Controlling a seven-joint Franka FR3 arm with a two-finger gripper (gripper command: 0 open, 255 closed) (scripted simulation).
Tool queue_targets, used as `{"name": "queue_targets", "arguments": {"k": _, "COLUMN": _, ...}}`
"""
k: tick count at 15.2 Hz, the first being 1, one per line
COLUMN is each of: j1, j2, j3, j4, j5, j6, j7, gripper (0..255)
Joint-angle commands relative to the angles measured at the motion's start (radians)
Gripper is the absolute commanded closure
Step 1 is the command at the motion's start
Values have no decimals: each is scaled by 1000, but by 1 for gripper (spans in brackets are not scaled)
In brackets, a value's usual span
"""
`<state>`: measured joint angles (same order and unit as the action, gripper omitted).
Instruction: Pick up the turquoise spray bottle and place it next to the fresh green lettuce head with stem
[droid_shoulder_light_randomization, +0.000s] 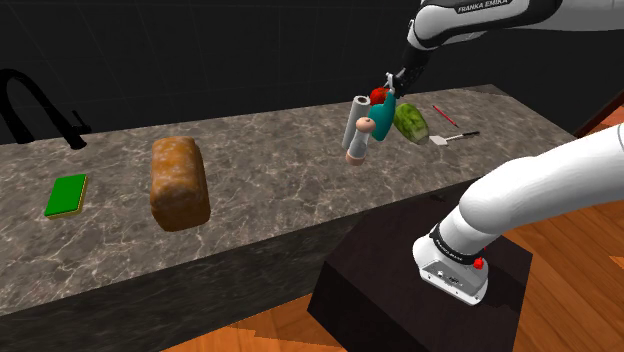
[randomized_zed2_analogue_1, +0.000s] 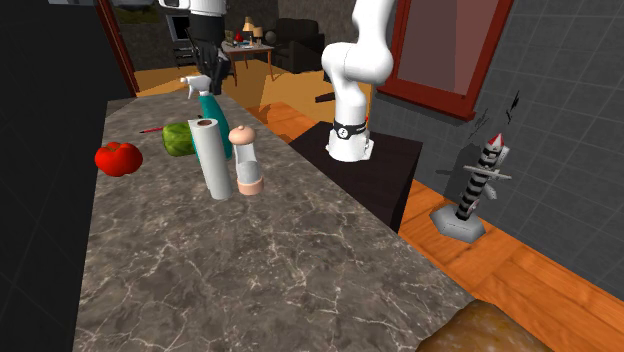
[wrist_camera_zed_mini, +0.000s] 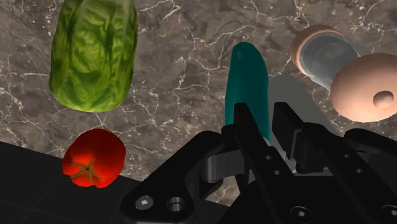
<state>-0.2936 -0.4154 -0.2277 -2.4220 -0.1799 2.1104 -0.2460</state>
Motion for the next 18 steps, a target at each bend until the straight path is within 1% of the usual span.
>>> {"name": "queue_targets", "arguments": {"k": 1, "j1": 0, "j2": 7, "j3": -1, "j4": -23, "j5": -2, "j6": 31, "j7": 4, "gripper": 255}}
{"name": "queue_targets", "arguments": {"k": 7, "j1": -2, "j2": 39, "j3": -9, "j4": -77, "j5": -7, "j6": 116, "j7": 8, "gripper": 255}}
{"name": "queue_targets", "arguments": {"k": 14, "j1": -2, "j2": 39, "j3": -9, "j4": -77, "j5": -7, "j6": 116, "j7": 8, "gripper": 255}}
{"name": "queue_targets", "arguments": {"k": 15, "j1": -2, "j2": 39, "j3": -9, "j4": -77, "j5": -7, "j6": 116, "j7": 8, "gripper": 0}}
{"name": "queue_targets", "arguments": {"k": 18, "j1": -2, "j2": 39, "j3": -9, "j4": -77, "j5": -7, "j6": 116, "j7": 8, "gripper": 0}}
